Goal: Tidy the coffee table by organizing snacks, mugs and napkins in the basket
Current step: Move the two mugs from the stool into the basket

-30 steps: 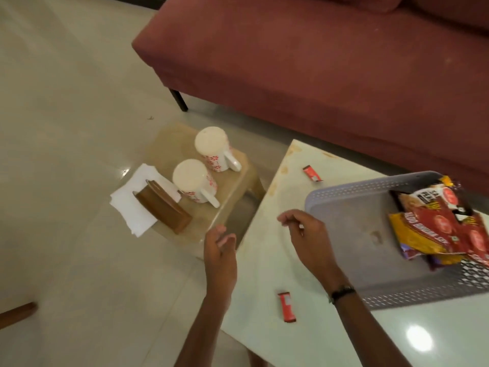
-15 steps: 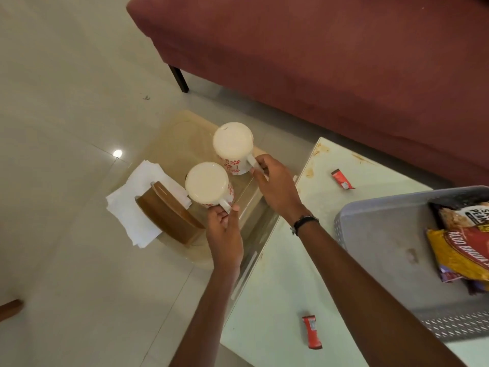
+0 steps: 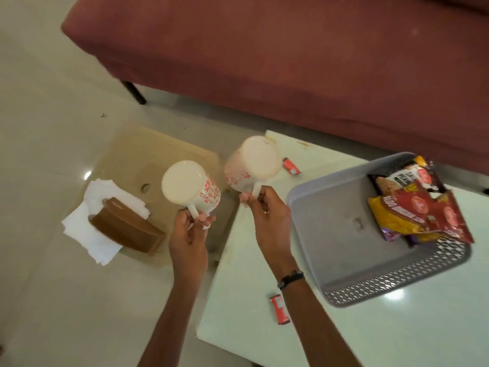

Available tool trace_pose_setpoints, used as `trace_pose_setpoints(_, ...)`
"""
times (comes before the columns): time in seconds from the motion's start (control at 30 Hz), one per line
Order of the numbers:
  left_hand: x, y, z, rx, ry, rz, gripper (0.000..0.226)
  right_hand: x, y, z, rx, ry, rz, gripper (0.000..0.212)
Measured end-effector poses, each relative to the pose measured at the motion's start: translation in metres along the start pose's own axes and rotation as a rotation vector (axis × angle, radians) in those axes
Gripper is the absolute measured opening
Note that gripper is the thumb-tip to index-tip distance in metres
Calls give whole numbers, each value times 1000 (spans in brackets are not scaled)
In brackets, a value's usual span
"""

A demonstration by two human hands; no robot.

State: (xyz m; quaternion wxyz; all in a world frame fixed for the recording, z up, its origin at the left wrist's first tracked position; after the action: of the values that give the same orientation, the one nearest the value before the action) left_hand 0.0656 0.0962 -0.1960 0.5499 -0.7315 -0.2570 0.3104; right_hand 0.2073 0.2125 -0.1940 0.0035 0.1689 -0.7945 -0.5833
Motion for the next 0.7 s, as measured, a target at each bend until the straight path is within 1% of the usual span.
trace_pose_setpoints(0.03, 12, -7, -5, 24, 58, 8, 22, -21, -1, -9, 24, -62, 42, 23)
trace_pose_setpoints(0.1, 40, -18, -16, 64, 178, 37, 16, -61, -7, -26, 64, -174, 93, 17)
trace_pose_setpoints(0.2, 91, -26, -32, 70, 341, 75, 10, -119, -22, -52, 106, -345, 53, 8)
trace_pose_setpoints(0.33, 165, -34, -54, 166, 586, 237, 5, -176, -63, -78, 198, -557, 37, 5)
trace_pose_setpoints(0.47, 227, -27, -61, 232, 766, 366, 10, -206, -98, -96, 265, -662, 46, 7)
trace_pose_setpoints(0.53, 252, -15, -59, 226, 830, 404, 11, -214, -113, -101, 287, -692, 51, 8)
trace_pose_setpoints(0.7, 290, 11, -55, 191, 892, 479, 13, -217, -128, -104, 295, -727, 43, 10)
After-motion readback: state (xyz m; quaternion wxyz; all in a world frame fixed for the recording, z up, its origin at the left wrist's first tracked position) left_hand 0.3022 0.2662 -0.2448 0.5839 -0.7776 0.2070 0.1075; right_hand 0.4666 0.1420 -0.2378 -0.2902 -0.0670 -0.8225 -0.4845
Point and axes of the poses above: each hand's wrist, its own z-axis towards the middle knuckle, its own x-axis out of the palm, y = z × x, the point moved 8 cm from there along z, towards the middle knuckle, and after that the axes turned 5 degrees about x, right-handed, at the moved point
